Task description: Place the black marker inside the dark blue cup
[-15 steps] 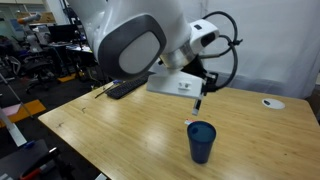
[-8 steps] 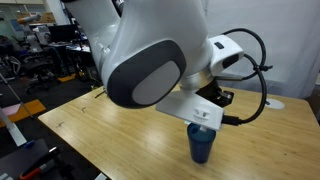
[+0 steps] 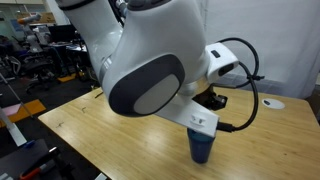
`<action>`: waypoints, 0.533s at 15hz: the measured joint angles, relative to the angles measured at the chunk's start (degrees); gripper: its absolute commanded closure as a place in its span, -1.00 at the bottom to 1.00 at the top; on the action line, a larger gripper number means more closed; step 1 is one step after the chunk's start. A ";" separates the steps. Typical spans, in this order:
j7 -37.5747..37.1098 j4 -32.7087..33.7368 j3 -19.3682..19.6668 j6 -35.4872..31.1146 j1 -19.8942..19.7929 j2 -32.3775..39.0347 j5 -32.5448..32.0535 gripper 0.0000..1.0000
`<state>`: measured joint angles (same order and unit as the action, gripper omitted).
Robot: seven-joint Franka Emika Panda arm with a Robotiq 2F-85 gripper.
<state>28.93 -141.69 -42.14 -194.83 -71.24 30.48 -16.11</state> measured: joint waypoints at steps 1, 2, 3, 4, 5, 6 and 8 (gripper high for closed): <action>0.13 0.00 -0.01 -0.08 -0.57 0.89 -0.89 0.90; 0.31 -0.01 -0.01 -0.43 -1.10 1.80 -1.81 0.90; 0.50 0.00 -0.01 -0.91 -1.55 2.65 -2.68 0.90; 0.70 0.00 -0.01 -1.40 -1.90 3.46 -3.69 0.90; 0.88 0.01 -0.01 -1.95 -2.13 4.09 -4.71 0.90; 1.11 0.01 -0.01 -2.75 -2.31 4.69 -5.79 0.90; 1.35 0.32 -0.41 -3.42 -2.99 5.47 -7.51 0.90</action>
<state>30.28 -141.38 -42.55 -198.25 -74.23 35.95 -23.63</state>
